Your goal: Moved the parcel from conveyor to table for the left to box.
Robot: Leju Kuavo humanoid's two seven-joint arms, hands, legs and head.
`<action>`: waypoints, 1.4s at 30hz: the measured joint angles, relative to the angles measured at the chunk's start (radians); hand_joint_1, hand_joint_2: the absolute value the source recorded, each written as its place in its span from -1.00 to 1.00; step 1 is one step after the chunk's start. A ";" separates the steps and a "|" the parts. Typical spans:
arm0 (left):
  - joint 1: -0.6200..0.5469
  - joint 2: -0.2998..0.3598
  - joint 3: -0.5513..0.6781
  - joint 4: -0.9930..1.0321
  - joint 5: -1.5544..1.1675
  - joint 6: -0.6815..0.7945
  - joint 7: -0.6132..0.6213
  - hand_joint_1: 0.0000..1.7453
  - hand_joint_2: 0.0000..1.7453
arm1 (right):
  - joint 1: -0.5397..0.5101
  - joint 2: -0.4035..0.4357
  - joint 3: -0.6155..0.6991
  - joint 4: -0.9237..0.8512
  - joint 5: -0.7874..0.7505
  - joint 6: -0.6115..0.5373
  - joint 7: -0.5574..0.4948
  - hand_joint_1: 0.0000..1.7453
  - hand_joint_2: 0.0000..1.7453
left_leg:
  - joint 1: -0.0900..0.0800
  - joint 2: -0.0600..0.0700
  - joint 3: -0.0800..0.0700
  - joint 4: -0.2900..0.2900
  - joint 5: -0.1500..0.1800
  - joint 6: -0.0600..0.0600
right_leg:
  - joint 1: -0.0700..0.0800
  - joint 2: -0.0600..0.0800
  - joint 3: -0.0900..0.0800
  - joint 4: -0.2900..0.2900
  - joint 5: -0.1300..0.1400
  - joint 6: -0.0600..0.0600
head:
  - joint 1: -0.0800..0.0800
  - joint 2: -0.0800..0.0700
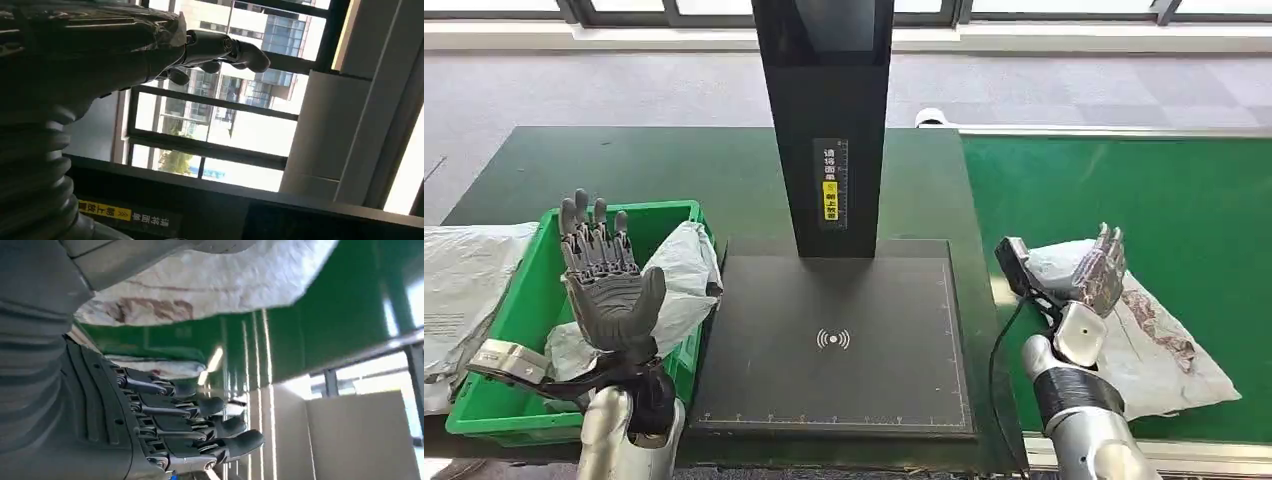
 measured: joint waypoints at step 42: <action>-0.001 0.002 0.000 0.048 -0.058 0.042 -0.011 -1.00 1.00 | -0.039 -0.044 -0.012 0.149 -0.010 0.259 0.125 -1.00 1.00 | 0.000 0.000 0.000 0.000 0.000 0.000 | 0.000 0.000 -0.001 0.000 0.000 0.000 | 0.000 0.000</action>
